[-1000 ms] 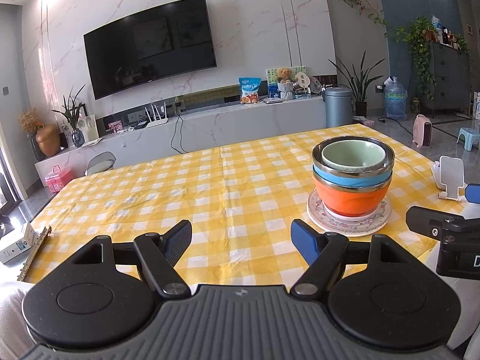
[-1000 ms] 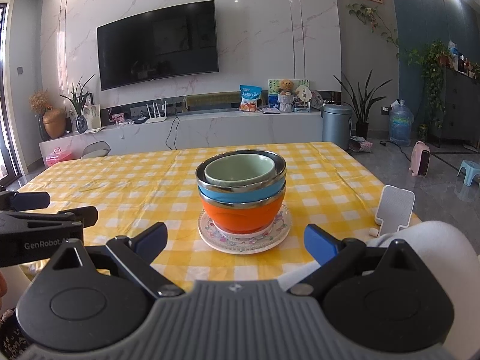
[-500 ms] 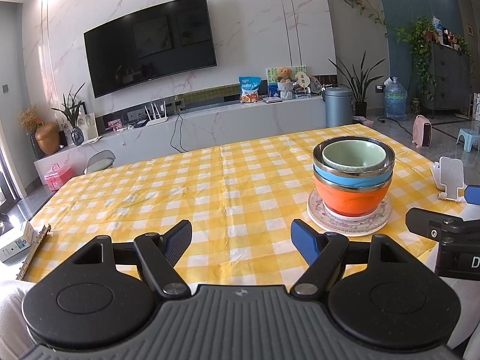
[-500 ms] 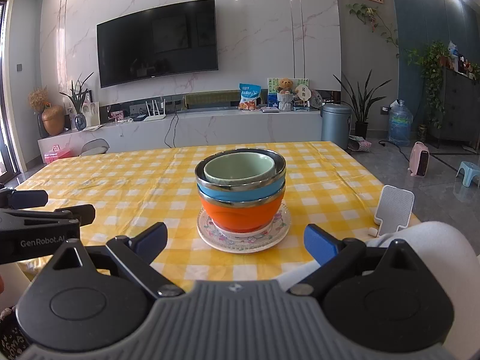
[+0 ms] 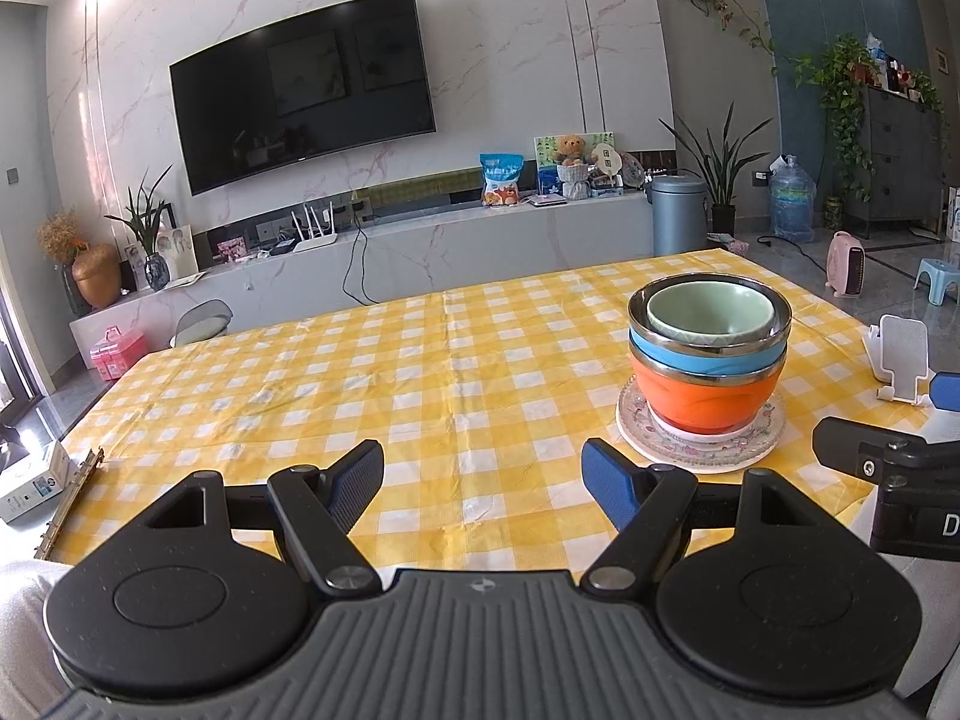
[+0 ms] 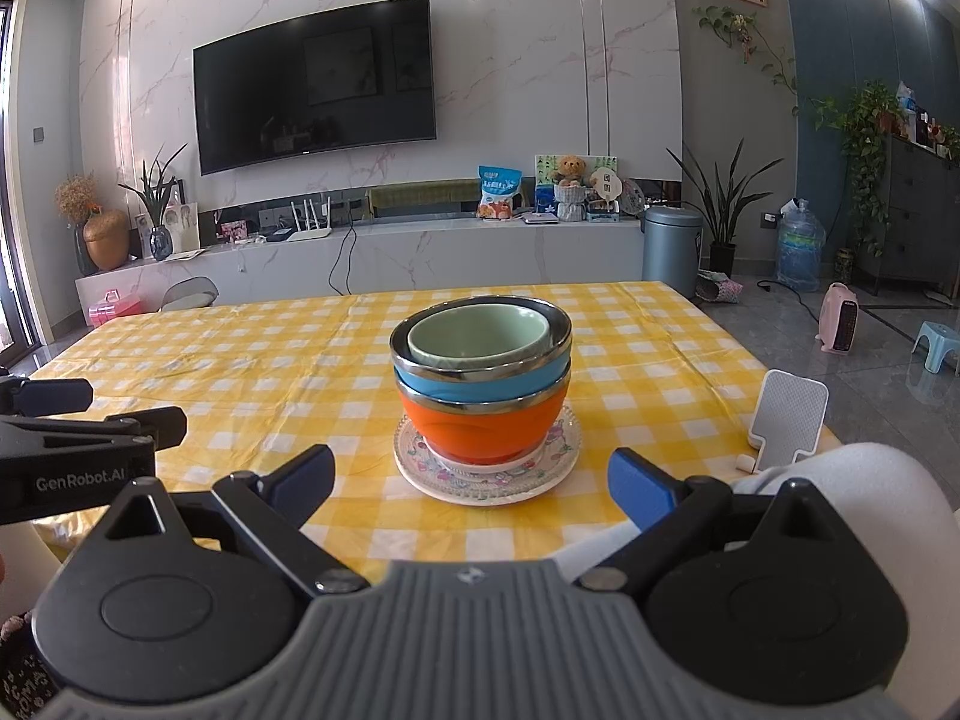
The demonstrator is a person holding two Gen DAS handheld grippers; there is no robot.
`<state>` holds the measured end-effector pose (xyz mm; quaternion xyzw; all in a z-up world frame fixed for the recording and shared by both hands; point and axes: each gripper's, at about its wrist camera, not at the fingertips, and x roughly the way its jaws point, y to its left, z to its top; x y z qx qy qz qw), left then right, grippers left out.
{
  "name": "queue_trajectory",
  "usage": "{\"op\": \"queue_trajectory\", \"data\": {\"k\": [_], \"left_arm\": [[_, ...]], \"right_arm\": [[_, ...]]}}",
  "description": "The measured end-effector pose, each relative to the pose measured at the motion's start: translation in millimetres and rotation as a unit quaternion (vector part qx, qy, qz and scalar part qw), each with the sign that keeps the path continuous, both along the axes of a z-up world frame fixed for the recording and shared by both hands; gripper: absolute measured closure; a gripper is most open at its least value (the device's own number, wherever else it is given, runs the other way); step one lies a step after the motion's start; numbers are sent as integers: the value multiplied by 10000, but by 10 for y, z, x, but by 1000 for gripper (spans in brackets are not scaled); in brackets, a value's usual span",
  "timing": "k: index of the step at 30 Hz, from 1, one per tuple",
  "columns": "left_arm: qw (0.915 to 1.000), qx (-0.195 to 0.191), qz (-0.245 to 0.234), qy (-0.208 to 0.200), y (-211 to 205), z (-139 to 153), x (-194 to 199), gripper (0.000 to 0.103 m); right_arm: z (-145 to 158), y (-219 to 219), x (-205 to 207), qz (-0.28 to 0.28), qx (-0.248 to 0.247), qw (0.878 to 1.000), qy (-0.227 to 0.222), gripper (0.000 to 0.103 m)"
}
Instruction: Organize plates and bowls
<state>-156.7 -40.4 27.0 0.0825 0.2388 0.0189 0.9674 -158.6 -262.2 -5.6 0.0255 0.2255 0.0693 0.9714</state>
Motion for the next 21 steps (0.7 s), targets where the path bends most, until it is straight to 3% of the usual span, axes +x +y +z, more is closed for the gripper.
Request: {"op": "queue_trajectory", "data": {"k": [21], "left_arm": [[10000, -8, 36, -15, 15, 23, -3, 15]], "right_arm": [[-6, -1, 2, -2, -5, 10000, 1, 7]]}}
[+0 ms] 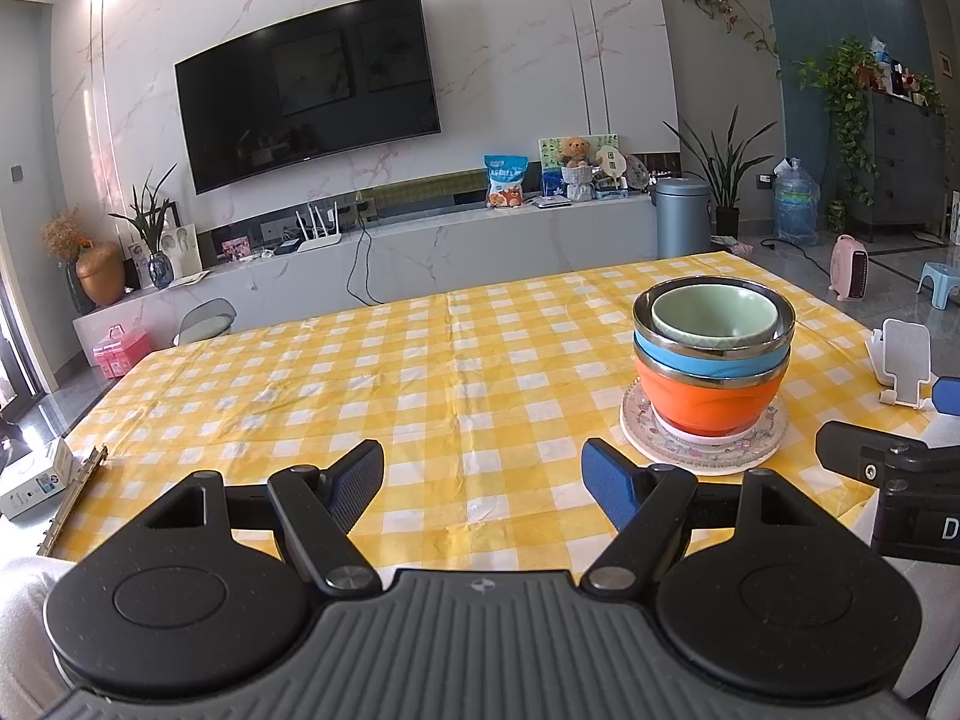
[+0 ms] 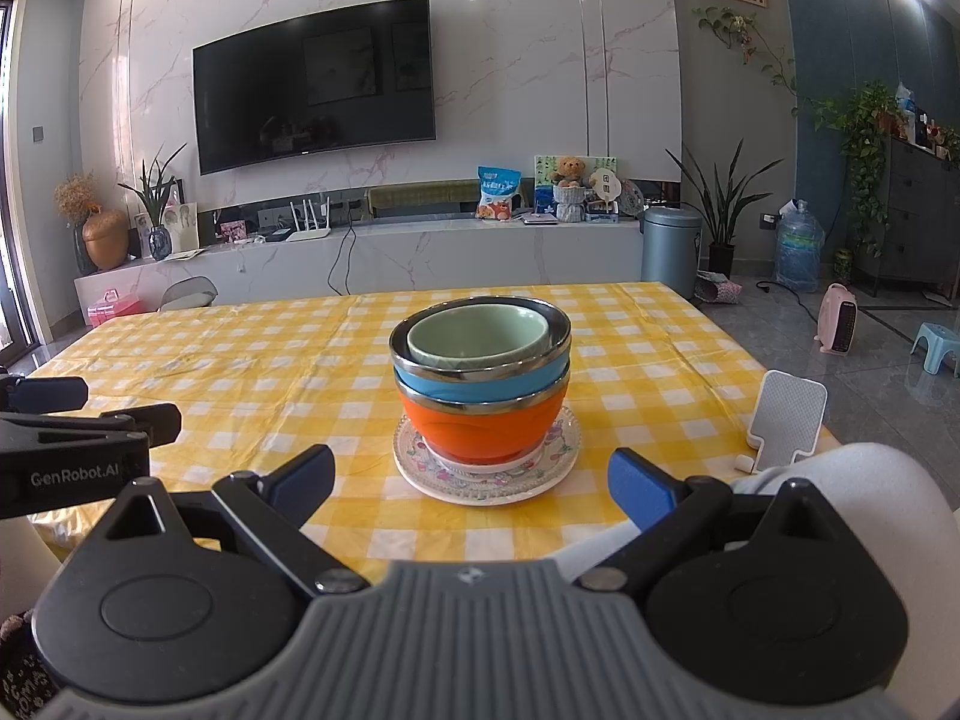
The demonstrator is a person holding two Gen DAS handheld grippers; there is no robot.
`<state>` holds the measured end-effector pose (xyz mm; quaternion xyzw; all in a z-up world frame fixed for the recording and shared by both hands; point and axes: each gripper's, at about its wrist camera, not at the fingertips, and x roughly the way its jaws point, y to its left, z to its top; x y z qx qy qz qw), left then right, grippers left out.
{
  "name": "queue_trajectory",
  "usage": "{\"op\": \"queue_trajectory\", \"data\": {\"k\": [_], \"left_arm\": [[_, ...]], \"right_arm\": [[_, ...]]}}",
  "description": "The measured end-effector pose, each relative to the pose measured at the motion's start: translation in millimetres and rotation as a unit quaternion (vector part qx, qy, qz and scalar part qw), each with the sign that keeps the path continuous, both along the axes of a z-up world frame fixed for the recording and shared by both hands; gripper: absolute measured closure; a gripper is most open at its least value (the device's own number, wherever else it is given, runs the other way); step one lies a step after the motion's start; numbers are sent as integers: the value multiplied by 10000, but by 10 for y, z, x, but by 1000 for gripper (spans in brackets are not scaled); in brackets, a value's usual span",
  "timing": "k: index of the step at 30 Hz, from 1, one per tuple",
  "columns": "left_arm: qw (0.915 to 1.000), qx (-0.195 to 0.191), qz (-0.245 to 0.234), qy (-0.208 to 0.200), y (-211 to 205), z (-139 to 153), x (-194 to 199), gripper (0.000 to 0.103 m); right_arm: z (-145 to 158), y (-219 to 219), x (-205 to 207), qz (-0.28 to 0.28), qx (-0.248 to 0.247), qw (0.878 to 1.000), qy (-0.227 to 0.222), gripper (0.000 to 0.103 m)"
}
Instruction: Organize plates and bowls
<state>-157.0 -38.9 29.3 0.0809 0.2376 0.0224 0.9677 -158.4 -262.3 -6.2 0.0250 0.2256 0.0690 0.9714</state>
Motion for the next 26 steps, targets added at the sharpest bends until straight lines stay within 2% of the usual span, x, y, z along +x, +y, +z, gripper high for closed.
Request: {"op": "queue_trajectory", "data": {"k": [26], "left_arm": [[10000, -35, 50, -4, -13, 30, -22, 15]], "right_arm": [[-6, -2, -2, -4, -13, 10000, 3, 7]]}}
